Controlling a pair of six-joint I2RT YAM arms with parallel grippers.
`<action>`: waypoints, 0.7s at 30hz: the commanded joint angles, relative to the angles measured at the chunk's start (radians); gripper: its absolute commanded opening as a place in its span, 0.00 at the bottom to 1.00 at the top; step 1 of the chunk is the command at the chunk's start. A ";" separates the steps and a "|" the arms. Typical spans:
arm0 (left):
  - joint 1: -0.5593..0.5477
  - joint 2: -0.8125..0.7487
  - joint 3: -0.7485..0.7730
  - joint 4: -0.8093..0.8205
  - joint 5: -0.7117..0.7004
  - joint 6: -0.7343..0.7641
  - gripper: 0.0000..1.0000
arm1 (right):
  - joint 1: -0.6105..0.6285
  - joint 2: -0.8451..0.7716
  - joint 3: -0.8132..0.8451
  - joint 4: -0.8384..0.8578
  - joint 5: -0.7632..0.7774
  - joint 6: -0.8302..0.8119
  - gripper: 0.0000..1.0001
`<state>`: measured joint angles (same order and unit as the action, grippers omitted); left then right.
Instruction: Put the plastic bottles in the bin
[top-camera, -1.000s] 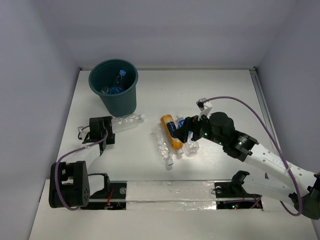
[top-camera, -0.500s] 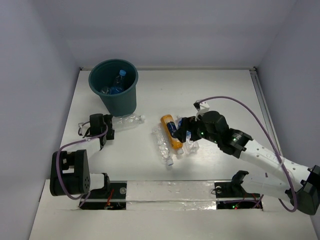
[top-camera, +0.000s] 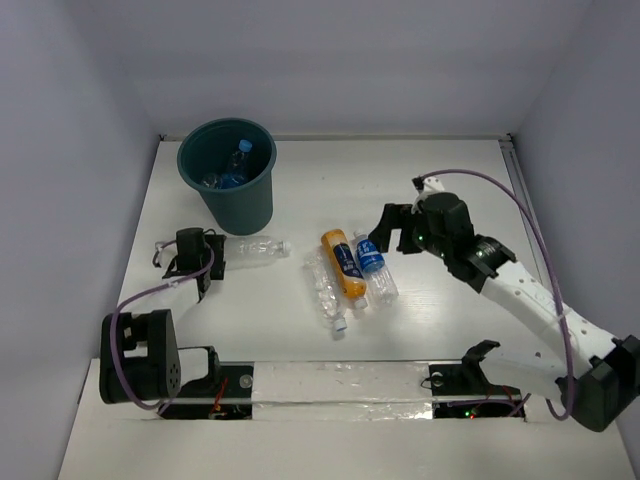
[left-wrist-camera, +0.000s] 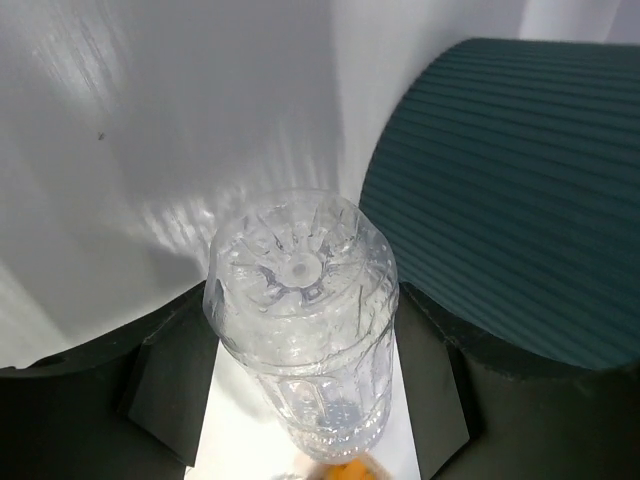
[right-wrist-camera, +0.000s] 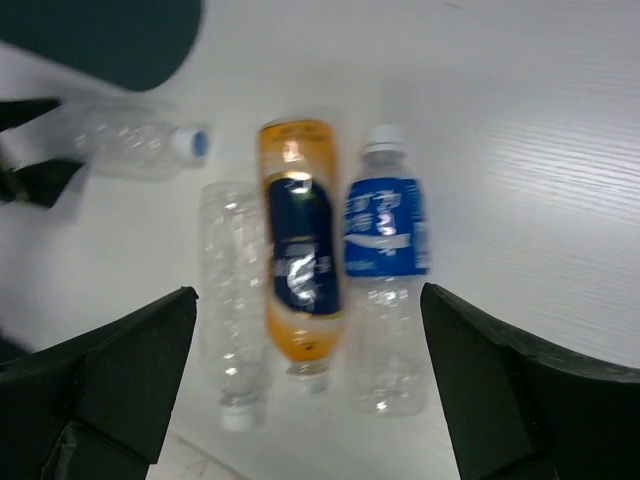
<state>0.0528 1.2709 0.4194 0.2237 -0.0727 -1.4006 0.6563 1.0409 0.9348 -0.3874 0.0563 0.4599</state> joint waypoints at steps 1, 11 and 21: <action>0.007 -0.085 0.013 -0.102 0.008 0.147 0.40 | -0.167 0.089 0.039 -0.010 -0.087 -0.046 0.99; 0.007 -0.410 0.094 -0.345 0.224 0.432 0.38 | -0.227 0.405 0.190 -0.004 -0.248 -0.089 1.00; -0.059 -0.389 0.659 -0.481 0.252 0.528 0.36 | -0.227 0.574 0.177 0.021 -0.282 -0.078 1.00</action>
<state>-0.0051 0.8436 0.8646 -0.2600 0.1673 -0.9379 0.4274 1.5826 1.0939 -0.4026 -0.1944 0.3885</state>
